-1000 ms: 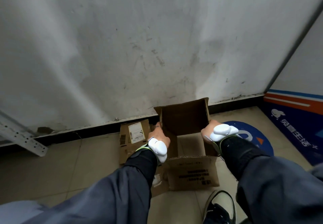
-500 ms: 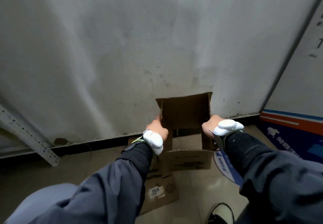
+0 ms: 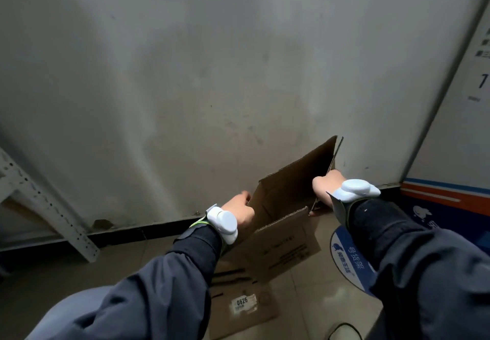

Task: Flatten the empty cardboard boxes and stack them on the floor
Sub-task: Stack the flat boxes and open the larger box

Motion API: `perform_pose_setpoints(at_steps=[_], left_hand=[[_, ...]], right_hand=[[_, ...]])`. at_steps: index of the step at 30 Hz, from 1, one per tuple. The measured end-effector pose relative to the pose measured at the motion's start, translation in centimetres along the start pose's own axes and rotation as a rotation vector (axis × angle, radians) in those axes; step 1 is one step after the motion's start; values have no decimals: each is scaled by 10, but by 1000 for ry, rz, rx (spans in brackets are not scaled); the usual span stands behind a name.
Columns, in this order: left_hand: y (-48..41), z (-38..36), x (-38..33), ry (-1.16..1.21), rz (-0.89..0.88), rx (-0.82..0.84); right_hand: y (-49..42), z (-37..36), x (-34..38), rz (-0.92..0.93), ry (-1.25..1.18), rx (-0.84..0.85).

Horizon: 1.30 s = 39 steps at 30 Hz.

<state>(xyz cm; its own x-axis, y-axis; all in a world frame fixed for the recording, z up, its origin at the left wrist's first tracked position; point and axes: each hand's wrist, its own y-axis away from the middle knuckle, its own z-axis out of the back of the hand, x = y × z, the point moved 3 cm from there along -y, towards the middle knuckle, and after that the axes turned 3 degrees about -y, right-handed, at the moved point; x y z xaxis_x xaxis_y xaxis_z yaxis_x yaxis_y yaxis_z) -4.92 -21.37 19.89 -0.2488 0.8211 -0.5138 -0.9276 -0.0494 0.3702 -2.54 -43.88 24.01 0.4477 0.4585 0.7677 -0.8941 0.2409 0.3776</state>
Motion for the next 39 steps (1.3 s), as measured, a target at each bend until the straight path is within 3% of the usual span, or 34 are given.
perform_pose_setpoints(at_steps=[3,6,14,19,21,24,30,35,39], left_hand=[[-3,-4,-2,61,23,9],[-9,-13,-6,87,-67,57],[2,-53,-31,348,-226,316],[0,-64,-33,413,-134,467],[2,-63,-35,367,-192,475],[4,-60,-40,229,-382,363],[-2,-48,-36,87,-233,-83],[-9,-29,-28,216,-127,-140],[-21,-17,-21,392,-122,-186]], right_hand=[[-10,-6,-2,-9,-49,65],[-15,-14,-6,29,25,96],[-7,-29,-3,150,197,-66],[-4,-29,-2,152,229,-6],[-1,-28,0,157,219,-20],[-4,-32,1,160,188,-38],[5,-50,14,259,169,99],[14,-56,17,407,254,183],[11,-54,14,463,320,156]])
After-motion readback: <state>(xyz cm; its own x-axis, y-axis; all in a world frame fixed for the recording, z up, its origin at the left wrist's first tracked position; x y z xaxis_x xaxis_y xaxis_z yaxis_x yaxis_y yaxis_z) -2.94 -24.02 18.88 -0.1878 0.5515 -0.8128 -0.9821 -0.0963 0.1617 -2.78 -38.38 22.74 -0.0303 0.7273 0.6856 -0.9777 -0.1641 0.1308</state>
